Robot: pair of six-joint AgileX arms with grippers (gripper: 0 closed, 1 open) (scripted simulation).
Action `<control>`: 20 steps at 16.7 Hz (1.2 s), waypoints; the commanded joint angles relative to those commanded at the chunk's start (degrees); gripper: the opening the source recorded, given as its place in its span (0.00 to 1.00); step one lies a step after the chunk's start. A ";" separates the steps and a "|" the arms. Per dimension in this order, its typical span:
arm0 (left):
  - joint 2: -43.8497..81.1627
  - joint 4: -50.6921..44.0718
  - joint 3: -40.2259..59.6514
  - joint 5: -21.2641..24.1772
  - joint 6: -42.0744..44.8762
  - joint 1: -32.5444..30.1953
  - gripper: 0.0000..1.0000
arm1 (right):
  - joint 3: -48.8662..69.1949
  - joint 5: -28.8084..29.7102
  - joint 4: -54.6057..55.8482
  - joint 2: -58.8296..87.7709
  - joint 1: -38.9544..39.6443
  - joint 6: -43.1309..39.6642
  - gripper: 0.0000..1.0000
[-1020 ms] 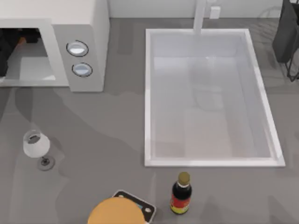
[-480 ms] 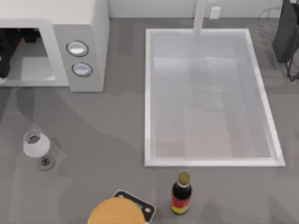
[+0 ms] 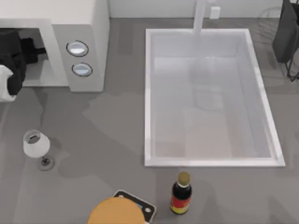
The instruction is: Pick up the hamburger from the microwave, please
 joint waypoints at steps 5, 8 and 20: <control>-24.64 -6.69 -21.24 -15.47 -6.57 -16.38 0.00 | 0.00 0.00 0.00 0.00 0.00 0.00 1.00; -33.10 -9.61 -29.55 -22.16 -9.43 -23.46 0.00 | 0.00 0.00 0.00 0.00 0.00 0.00 1.00; -28.95 -3.69 -34.13 -25.23 -10.52 -25.27 0.00 | 0.00 0.00 0.00 0.00 0.00 0.00 1.00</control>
